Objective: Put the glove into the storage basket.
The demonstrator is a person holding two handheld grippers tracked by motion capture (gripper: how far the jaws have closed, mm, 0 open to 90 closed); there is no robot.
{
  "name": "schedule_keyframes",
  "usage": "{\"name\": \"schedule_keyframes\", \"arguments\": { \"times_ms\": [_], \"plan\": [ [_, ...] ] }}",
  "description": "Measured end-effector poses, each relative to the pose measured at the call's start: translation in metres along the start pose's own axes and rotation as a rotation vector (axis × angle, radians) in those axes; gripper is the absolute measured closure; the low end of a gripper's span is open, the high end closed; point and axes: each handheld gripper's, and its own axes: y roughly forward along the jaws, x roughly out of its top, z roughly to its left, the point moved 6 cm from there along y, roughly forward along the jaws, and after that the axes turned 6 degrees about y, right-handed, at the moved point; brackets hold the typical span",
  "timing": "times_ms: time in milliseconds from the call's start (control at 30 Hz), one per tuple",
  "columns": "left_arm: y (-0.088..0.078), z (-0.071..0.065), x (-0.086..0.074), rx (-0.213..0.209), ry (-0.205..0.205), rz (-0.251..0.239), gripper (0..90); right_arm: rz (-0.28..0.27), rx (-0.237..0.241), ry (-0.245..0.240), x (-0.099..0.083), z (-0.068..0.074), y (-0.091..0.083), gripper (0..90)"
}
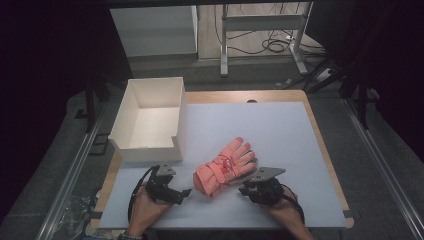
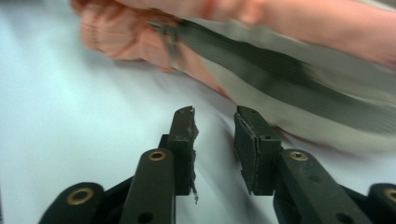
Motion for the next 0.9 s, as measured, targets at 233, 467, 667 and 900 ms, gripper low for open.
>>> {"name": "schedule_keyframes", "arguments": {
  "times_ms": [233, 467, 667, 900],
  "plan": [
    [-0.006, -0.018, 0.008, -0.055, 0.046, -0.007, 0.0, -0.003, -0.079, 0.039, -0.010, -0.024, -0.016, 57.1],
    [-0.012, -0.027, 0.025, -0.081, 0.079, -0.002, 0.0, -0.004, -0.157, 0.057, -0.019, -0.047, -0.028, 42.8],
    [-0.018, -0.037, 0.043, -0.104, 0.119, 0.011, 0.0, -0.015, -0.218, 0.102, -0.021, -0.073, -0.043, 34.0],
    [-0.021, -0.044, 0.063, -0.097, 0.159, 0.034, 0.0, -0.041, -0.280, 0.168, -0.027, -0.101, -0.059, 29.8]
  ]
}}
